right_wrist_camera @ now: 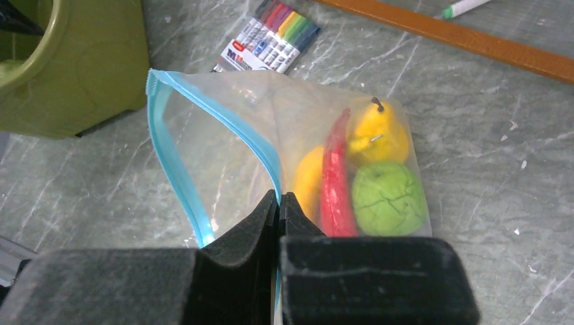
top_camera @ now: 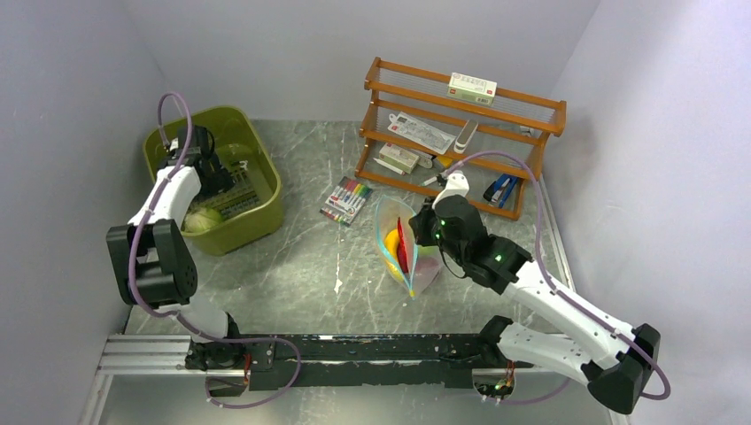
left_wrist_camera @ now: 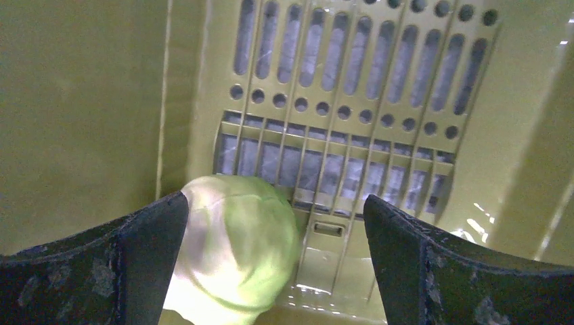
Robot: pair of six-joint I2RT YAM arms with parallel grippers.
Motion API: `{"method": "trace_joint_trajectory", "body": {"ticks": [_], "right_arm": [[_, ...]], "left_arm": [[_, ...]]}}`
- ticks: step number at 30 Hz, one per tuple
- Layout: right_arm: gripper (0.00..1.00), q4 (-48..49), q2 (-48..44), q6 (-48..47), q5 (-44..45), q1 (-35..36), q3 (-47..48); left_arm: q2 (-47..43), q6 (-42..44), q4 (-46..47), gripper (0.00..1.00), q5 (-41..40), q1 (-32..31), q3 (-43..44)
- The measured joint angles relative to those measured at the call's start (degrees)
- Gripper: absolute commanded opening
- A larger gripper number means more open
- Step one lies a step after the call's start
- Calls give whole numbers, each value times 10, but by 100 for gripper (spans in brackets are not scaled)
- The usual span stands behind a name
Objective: Place the food in the zip-top bag and seal the zipper
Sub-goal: Pick up the fake vegetable from the bin.
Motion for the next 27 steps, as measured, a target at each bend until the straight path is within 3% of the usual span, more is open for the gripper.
{"method": "trace_joint_trajectory", "body": {"ticks": [16, 27], "right_arm": [[0, -42, 90, -46, -18, 0, 53], [0, -39, 100, -59, -28, 0, 71]], "left_arm": [[74, -16, -89, 99, -11, 37, 40], [45, -26, -165, 99, -17, 37, 76]]}}
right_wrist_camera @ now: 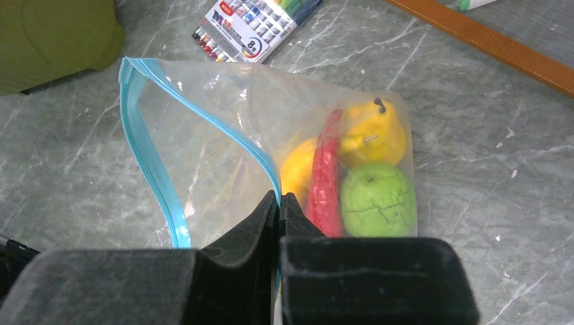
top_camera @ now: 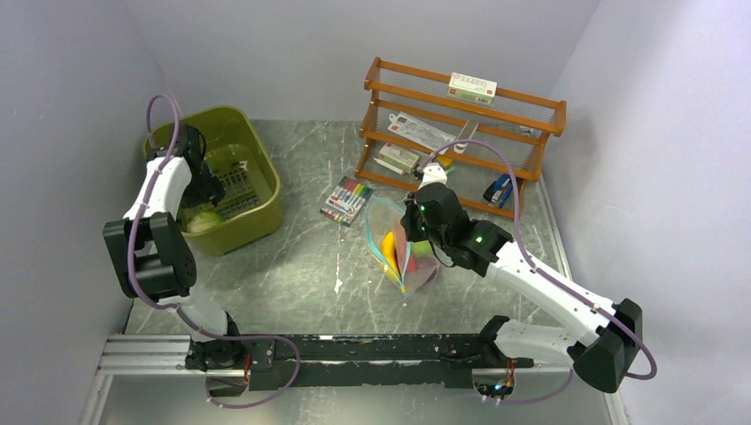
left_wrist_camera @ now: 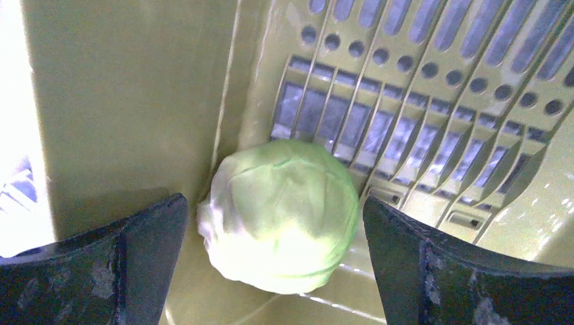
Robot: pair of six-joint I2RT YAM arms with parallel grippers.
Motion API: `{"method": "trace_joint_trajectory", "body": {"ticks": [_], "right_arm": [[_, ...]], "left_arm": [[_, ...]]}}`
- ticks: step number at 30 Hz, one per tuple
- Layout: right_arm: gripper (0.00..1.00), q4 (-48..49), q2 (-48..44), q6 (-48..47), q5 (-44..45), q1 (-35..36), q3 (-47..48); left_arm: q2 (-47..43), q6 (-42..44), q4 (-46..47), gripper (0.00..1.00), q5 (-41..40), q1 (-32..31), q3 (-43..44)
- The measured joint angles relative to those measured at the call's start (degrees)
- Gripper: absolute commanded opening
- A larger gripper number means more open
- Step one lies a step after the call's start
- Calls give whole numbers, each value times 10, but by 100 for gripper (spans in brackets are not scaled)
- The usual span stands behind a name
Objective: Place the food in the zip-top bag and seal the zipper
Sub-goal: Pick up the fake vegetable from the bin.
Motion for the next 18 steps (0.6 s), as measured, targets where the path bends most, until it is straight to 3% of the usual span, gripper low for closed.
{"method": "trace_joint_trajectory", "body": {"ticks": [8, 12, 15, 18], "right_arm": [[0, -2, 1, -5, 0, 0, 12], [0, -2, 7, -9, 1, 0, 30], [0, -2, 19, -14, 1, 0, 44], [0, -2, 33, -19, 2, 0, 55]], "left_arm": [[-12, -6, 10, 97, 14, 0, -68], [-6, -2, 32, 78, 17, 0, -74], [2, 4, 40, 48, 23, 0, -71], [11, 12, 36, 40, 40, 6, -55]]}}
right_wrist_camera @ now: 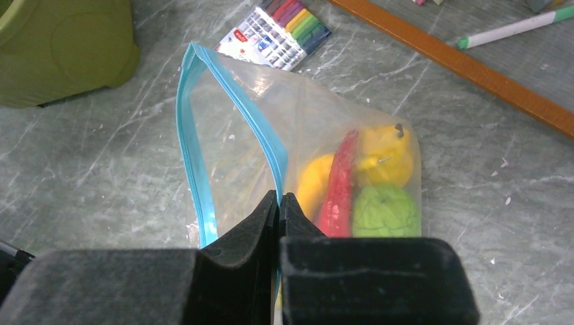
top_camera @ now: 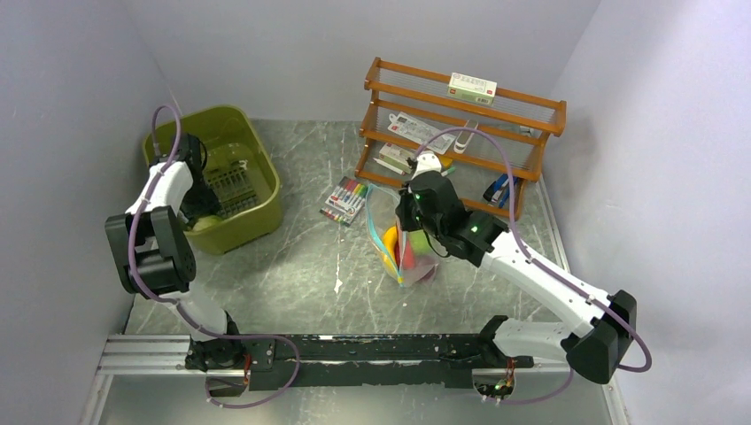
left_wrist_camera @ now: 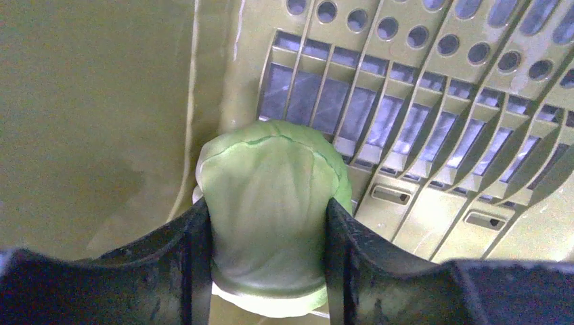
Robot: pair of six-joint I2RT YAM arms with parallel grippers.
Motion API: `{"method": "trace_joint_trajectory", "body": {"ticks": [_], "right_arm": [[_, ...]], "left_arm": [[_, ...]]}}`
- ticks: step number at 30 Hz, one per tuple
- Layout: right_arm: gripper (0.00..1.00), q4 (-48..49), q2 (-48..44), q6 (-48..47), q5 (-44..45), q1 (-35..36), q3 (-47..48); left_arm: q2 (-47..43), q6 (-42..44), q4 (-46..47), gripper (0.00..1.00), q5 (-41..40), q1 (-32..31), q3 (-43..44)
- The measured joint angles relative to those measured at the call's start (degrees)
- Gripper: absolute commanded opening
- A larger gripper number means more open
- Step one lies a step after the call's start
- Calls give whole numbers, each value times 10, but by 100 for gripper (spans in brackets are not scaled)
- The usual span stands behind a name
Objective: Place the food in the zip-top bag and seal the zipper
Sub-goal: Pick up the fake vegetable from the bin.
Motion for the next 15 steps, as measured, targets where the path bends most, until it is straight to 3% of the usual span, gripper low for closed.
{"method": "trace_joint_trajectory", "body": {"ticks": [9, 15], "right_arm": [[0, 0, 26, -9, 1, 0, 18], [0, 0, 34, -12, 1, 0, 20]], "left_arm": [[24, -3, 24, 42, 92, -1, 89], [24, -5, 36, 42, 105, -1, 119]]}}
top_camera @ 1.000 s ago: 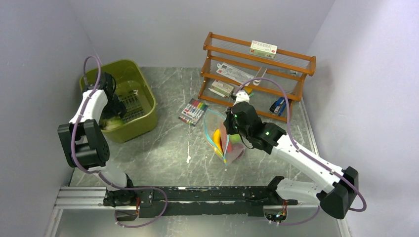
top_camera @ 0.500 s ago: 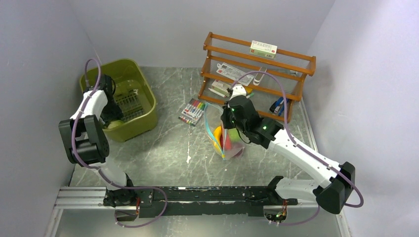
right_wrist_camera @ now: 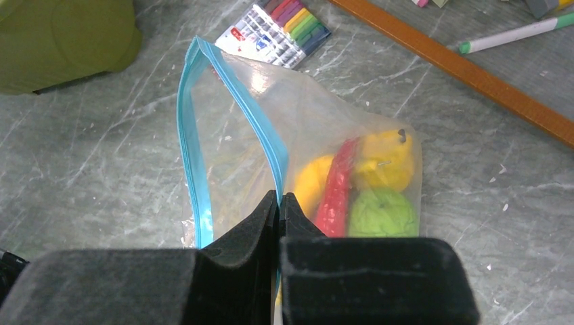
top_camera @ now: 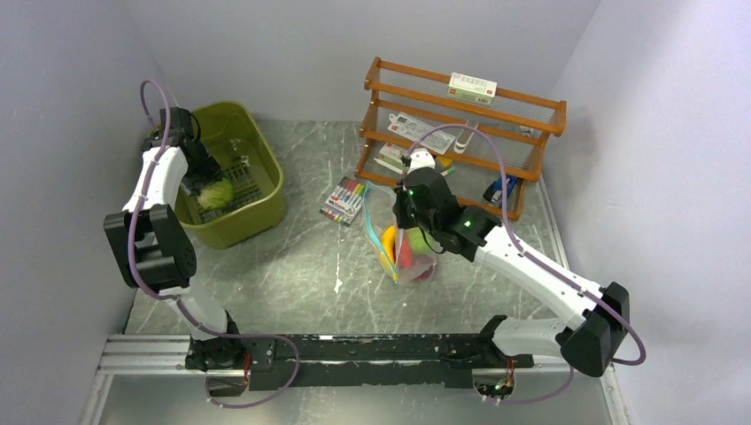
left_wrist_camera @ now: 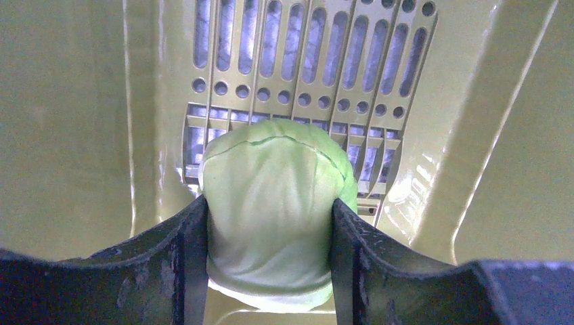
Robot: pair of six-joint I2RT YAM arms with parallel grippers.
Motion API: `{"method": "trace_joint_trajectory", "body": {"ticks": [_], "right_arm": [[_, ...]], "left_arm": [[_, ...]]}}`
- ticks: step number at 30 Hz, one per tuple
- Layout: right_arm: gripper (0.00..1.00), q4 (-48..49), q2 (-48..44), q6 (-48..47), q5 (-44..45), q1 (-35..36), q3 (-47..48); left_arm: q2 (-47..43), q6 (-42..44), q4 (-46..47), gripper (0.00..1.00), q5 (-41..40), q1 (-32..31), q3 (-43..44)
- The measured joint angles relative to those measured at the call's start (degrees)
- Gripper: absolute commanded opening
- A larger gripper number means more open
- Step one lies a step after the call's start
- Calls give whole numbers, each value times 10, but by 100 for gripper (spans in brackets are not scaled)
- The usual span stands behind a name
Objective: Place the food in the zip-top bag and seal the zipper
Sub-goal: Pick up the fake vegetable from the bin.
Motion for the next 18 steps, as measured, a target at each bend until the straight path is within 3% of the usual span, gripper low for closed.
{"method": "trace_joint_trajectory", "body": {"ticks": [18], "right_arm": [[0, -21, 12, 23, 7, 0, 57]], "left_arm": [[-46, 1, -5, 37, 59, 0, 82]]}}
